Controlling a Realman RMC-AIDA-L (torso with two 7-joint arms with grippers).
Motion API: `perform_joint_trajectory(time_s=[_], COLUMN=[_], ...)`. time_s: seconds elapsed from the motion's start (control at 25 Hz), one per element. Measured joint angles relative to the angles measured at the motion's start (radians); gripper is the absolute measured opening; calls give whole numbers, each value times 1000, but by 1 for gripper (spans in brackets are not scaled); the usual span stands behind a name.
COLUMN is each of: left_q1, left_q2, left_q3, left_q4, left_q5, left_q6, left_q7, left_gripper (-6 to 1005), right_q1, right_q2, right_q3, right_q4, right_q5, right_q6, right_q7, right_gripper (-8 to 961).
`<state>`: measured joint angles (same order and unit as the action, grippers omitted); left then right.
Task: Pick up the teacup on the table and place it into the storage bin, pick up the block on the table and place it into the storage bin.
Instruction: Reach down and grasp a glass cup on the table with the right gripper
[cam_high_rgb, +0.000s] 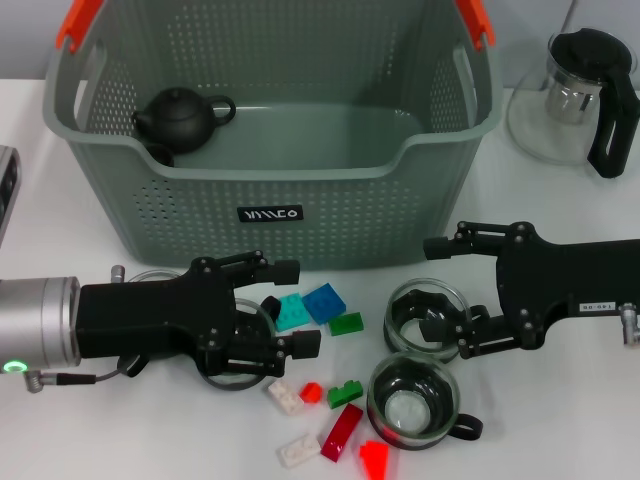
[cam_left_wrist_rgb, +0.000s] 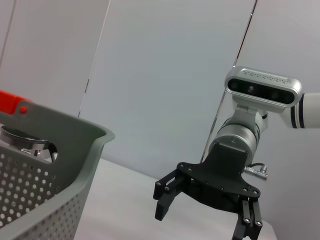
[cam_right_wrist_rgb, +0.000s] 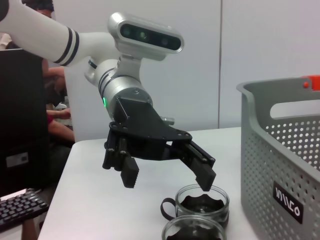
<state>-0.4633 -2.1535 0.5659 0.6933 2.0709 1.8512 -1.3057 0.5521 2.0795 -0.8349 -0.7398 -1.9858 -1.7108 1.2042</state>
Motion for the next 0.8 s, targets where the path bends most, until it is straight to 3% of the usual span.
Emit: perform_joint_trajectory(time_s=[0.16,0.4,0.8], left_q1=[1,9,21], left_q2=[1,5,4], left_q3=[-2,0,-10], left_q4=[0,4,5], left_q5=[0,10,24], left_q6=[0,-6,-13], left_q7=[0,0,7], left_gripper=[934,934,934], right_q1=[0,16,95], right_q2=[-2,13,14], right_q3=[-4,-10,-88], right_q4=[-28,-141,-257], right_q5=[-25,-154,-287], right_q6=[-32,-97,-193], right_q7=[5,66,225], right_gripper=[930,926,923])
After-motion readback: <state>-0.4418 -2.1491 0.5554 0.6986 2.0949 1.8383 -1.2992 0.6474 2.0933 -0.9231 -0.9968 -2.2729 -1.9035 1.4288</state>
